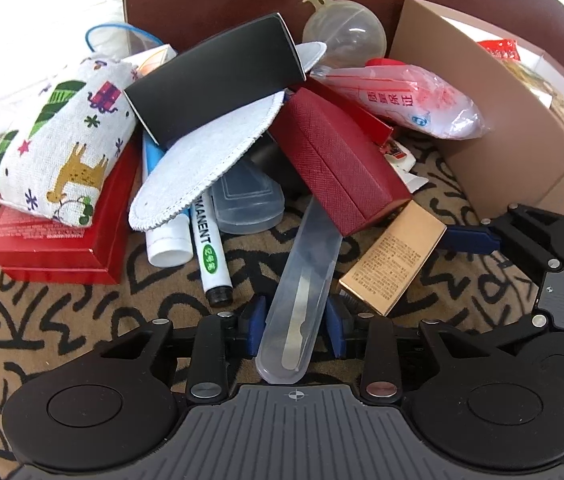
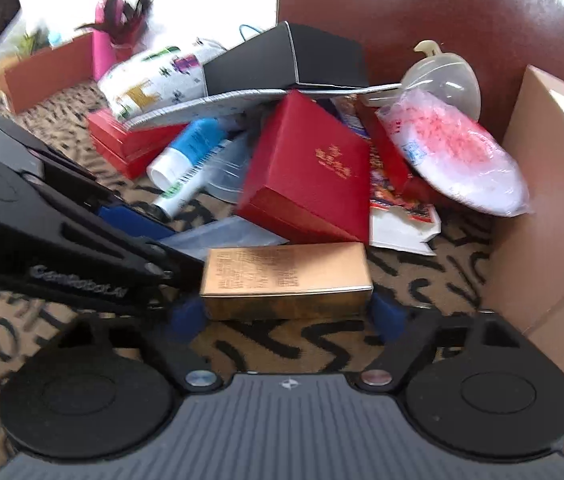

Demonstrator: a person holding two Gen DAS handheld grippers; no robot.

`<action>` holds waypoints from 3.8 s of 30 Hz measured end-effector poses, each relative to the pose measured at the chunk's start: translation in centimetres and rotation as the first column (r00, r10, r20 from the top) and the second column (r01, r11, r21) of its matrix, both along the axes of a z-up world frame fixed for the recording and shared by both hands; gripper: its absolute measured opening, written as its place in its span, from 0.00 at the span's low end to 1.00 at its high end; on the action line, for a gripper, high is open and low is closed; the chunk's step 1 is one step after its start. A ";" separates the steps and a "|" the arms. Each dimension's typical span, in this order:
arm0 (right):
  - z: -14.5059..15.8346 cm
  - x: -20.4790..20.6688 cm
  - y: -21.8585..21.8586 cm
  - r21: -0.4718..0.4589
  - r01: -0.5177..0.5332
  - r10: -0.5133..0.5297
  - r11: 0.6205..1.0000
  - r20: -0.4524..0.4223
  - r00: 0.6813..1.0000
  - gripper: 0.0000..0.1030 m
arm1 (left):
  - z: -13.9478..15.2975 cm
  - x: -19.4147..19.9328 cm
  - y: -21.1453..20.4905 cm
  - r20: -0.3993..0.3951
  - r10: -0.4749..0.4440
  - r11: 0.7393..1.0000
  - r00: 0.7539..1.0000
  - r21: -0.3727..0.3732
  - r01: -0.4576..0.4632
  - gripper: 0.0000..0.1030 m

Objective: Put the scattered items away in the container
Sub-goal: 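Lift both held items and carry them toward the cardboard box, then lower both items into the cardboard box and open both grippers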

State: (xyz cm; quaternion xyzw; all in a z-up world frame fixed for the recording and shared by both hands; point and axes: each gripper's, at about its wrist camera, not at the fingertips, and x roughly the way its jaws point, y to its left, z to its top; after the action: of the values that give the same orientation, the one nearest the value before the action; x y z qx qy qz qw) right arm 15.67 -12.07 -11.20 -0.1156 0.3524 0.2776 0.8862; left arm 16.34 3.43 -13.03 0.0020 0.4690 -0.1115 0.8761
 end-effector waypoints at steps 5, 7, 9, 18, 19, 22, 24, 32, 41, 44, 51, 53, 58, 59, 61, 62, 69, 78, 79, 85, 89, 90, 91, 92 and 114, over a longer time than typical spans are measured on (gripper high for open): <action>0.2 -2.3 -0.5 -0.032 -0.029 0.028 0.999 -0.018 0.999 0.82 | 0.0 -2.4 -0.9 -0.008 -0.044 0.999 0.999 0.021 0.044 0.24; 0.3 -3.9 -1.3 -0.035 -0.039 0.037 0.999 -0.039 0.999 0.82 | -0.1 -3.8 -1.2 -0.015 -0.065 0.998 0.998 0.026 0.066 0.24; 0.3 -5.7 -2.5 -0.044 -0.043 0.041 0.998 -0.050 0.998 0.82 | -0.1 -5.3 -1.3 -0.024 -0.077 0.997 0.997 0.025 0.077 0.24; 0.5 -10.5 -6.3 -0.046 0.039 -0.042 0.998 -0.072 0.997 0.89 | -0.1 -9.0 -2.9 -0.025 -0.089 0.992 0.996 0.092 0.091 0.63; 0.5 -10.3 -6.1 -0.047 0.046 -0.049 0.998 -0.070 0.996 0.89 | -0.1 -8.8 -3.3 -0.021 -0.088 0.991 0.996 0.102 0.090 0.66; 0.6 -9.9 -5.7 -0.044 0.047 -0.050 0.998 -0.057 0.997 0.90 | -0.3 -8.1 -3.6 -0.018 -0.092 0.991 0.996 0.092 0.093 0.67; 0.5 -9.6 -5.4 -0.053 0.039 -0.041 0.998 -0.054 0.998 0.90 | -0.4 -7.6 -3.5 -0.018 -0.085 0.993 0.996 0.075 0.086 0.65; 0.1 -9.3 -5.2 -0.046 0.050 -0.054 0.998 -0.084 0.995 0.84 | 0.0 -7.6 -3.3 -0.015 -0.081 0.994 0.997 0.073 0.082 0.25; -0.1 -9.3 -5.5 -0.018 0.082 -0.083 0.996 -0.090 0.992 0.83 | -0.3 -8.1 -4.1 0.014 -0.096 0.991 0.995 0.098 0.095 0.25; 0.1 -10.0 -5.4 -0.029 0.088 -0.090 0.996 -0.091 0.992 0.83 | 0.0 -8.8 -4.1 0.003 -0.094 0.992 0.996 0.084 0.094 0.24; 0.9 -12.4 -6.9 -0.001 0.082 -0.081 0.997 -0.108 0.991 0.83 | 1.6 -12.1 -5.1 0.010 -0.135 0.990 0.991 0.036 0.135 0.24; 1.6 -13.2 -7.6 0.009 0.085 -0.083 0.996 -0.092 0.992 0.83 | 2.6 -12.8 -5.6 0.031 -0.144 0.989 0.989 0.026 0.143 0.24; 4.6 -14.2 -9.9 0.052 0.102 -0.100 0.993 -0.030 0.995 0.83 | 6.6 -13.7 -7.6 0.116 -0.195 0.981 0.974 0.008 0.195 0.24; 5.4 -14.3 -10.5 0.061 0.102 -0.102 0.993 -0.013 0.995 0.83 | 7.5 -13.7 -8.3 0.132 -0.209 0.978 0.969 0.005 0.210 0.24; 6.9 -14.2 -11.3 0.073 0.099 -0.100 0.992 0.017 0.995 0.83 | 9.2 -13.4 -9.5 0.168 -0.234 0.972 0.958 0.002 0.237 0.24; 7.9 -14.0 -11.9 0.077 0.097 -0.100 0.992 0.036 0.994 0.83 | 10.1 -13.2 -10.2 0.186 -0.243 0.969 0.952 0.001 0.248 0.24; 13.7 -11.6 -14.8 0.035 0.099 -0.104 0.994 0.167 0.980 0.83 | 15.8 -10.2 -14.4 0.303 -0.269 0.960 0.914 0.009 0.280 0.25; 17.3 -2.6 -17.1 -0.046 0.162 -0.145 0.986 0.259 0.955 0.83 | 18.6 -1.9 -18.9 0.301 -0.219 0.970 0.928 -0.039 0.241 0.25; 17.1 -1.6 -17.2 -0.058 0.166 -0.146 0.985 0.257 0.955 0.83 | 18.4 -0.8 -19.1 0.296 -0.205 0.972 0.933 -0.046 0.229 0.25; 14.4 4.0 -16.6 -0.136 0.126 -0.095 0.983 0.216 0.972 0.83 | 15.5 6.2 -20.0 0.237 -0.138 0.987 0.962 -0.050 0.154 0.25; 12.8 6.9 -16.2 -0.172 0.091 -0.056 0.981 0.198 0.979 0.83 | 13.4 9.6 -19.8 0.200 -0.105 0.991 0.974 -0.064 0.120 0.25; 12.5 7.5 -16.2 -0.175 0.085 -0.051 0.981 0.192 0.980 0.83 | 13.0 10.3 -19.6 0.191 -0.098 0.991 0.977 -0.076 0.114 0.25; 12.2 8.1 -16.2 -0.176 0.078 -0.044 0.981 0.188 0.981 0.83 | 12.8 10.8 -19.5 0.185 -0.093 0.991 0.978 -0.083 0.109 0.25; 12.0 8.9 -16.1 -0.179 0.072 -0.039 0.981 0.183 0.982 0.83 | 12.6 11.3 -19.5 0.182 -0.089 0.991 0.979 -0.084 0.105 0.25; 11.9 10.8 -16.8 -0.241 0.115 -0.065 0.964 0.208 0.976 0.91 | 13.1 12.0 -18.0 0.254 -0.014 0.998 0.967 -0.050 0.028 0.92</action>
State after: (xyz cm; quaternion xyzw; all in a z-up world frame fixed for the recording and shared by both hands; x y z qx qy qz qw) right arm 26.47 -28.83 0.71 -0.2382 0.2995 0.1769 0.9068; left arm 28.38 -14.59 0.10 -0.0020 0.3500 -0.1320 0.9274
